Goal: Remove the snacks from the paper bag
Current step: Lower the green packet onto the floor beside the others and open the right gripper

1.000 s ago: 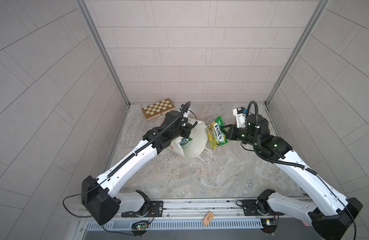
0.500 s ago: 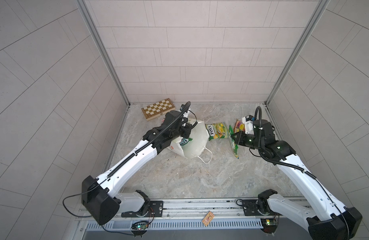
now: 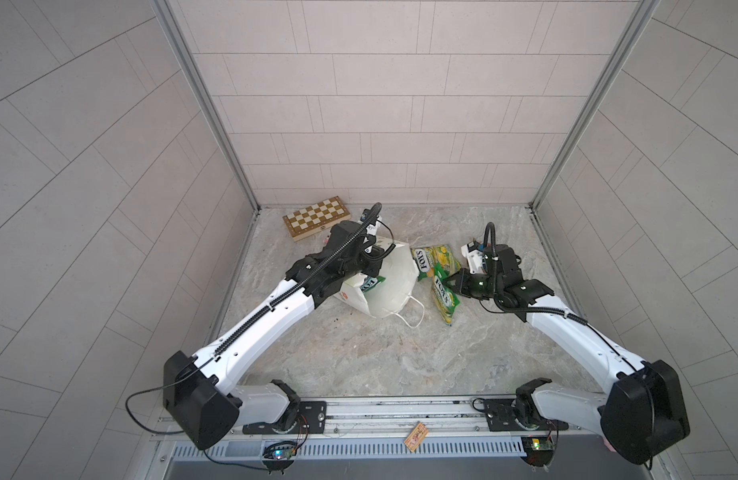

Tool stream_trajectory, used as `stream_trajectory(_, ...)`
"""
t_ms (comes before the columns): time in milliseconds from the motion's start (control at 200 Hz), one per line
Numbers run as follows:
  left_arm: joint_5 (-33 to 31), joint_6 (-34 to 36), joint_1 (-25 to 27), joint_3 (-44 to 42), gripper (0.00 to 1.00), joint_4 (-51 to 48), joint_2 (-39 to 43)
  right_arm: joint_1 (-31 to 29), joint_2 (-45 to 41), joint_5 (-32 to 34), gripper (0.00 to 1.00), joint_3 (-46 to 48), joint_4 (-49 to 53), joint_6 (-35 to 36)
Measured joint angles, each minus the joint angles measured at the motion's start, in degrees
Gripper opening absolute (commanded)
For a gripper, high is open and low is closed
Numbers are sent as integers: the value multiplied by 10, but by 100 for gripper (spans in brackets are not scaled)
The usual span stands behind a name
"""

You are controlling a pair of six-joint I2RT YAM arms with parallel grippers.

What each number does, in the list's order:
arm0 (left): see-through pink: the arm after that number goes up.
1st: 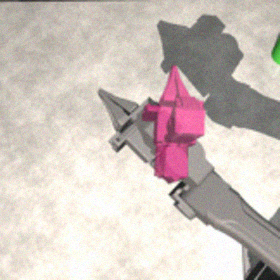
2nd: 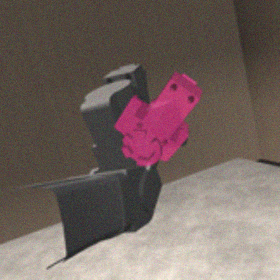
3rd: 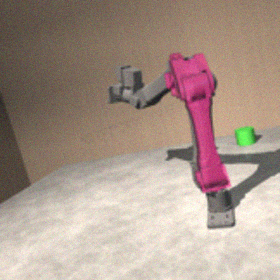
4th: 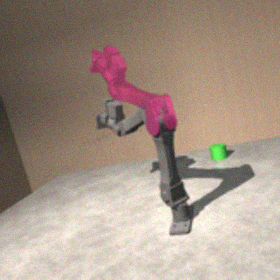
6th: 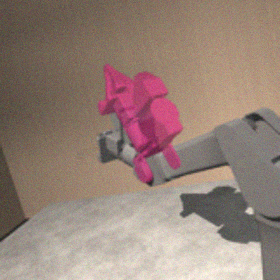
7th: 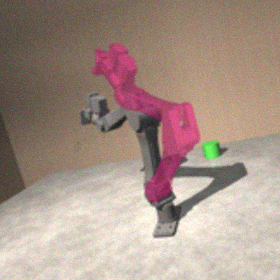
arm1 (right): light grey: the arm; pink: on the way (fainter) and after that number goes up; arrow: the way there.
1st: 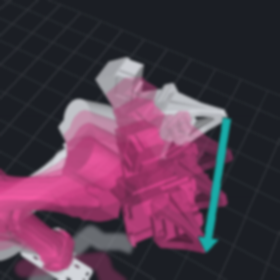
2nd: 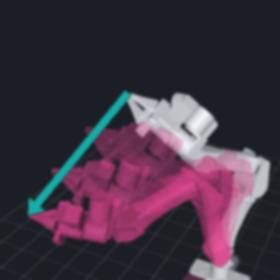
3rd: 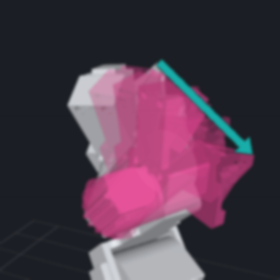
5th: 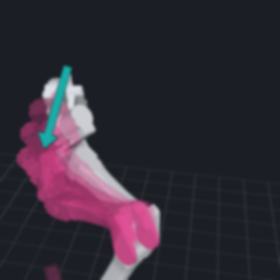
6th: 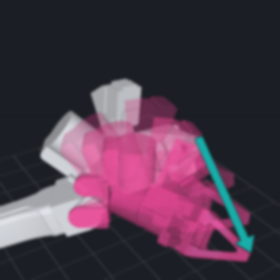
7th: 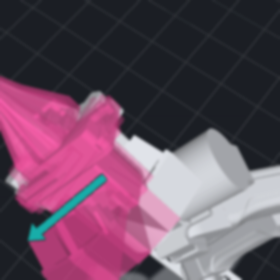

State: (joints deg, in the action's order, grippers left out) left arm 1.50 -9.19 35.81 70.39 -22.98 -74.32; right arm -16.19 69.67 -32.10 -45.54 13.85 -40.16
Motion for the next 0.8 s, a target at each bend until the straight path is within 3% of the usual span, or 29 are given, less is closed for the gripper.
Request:
stream_trajectory(205, 2, 0, 0, 0, 0, 0, 0, 48, 71, -65, 0, 20, -43, -5)
stream_trajectory(385, 2, 0, 0, 0, 0, 0, 0, 85, 94, -76, 0, 35, -51, 6)
stream_trajectory(801, 2, 0, 0, 0, 0, 0, 0, 130, 93, 9, 0, 62, -28, 37)
